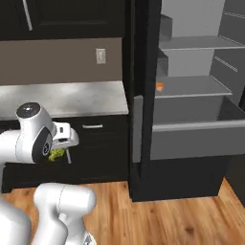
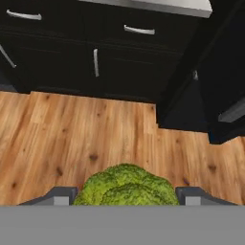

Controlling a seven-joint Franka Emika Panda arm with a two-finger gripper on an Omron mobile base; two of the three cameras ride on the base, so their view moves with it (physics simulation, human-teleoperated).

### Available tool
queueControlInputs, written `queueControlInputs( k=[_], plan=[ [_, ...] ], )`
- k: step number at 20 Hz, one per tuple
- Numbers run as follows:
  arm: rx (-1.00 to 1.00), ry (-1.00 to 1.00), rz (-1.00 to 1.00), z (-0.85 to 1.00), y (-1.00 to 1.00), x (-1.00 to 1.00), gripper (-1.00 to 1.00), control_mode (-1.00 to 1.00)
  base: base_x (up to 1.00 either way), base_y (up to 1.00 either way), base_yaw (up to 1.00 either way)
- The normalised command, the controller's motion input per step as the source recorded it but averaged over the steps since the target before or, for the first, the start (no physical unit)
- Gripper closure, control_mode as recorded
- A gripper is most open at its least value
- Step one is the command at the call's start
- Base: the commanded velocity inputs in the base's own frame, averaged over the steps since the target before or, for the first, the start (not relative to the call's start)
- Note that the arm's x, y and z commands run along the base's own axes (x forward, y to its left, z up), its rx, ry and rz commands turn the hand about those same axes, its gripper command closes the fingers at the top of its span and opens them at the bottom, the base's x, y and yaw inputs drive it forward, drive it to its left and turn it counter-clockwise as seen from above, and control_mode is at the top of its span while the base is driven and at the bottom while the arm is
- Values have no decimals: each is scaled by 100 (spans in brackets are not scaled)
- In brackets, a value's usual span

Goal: Place the lemon wedge and broccoli inside the fridge drawer. Close the drawer after placing the vegetables.

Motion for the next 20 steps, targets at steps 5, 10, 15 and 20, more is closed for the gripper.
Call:
queueControlInputs(
  k=[5, 10, 15, 20],
  plan=[
    [0, 0, 0, 0, 0, 0, 100, 100, 12, -100, 0],
    [0, 0, 0, 0, 0, 0, 100, 100, 40, -100, 1],
    [0, 0, 0, 0, 0, 0, 100, 100, 73, -100, 14],
    [0, 0, 0, 0, 0, 0, 100, 100, 97, -79, 35]
  ],
)
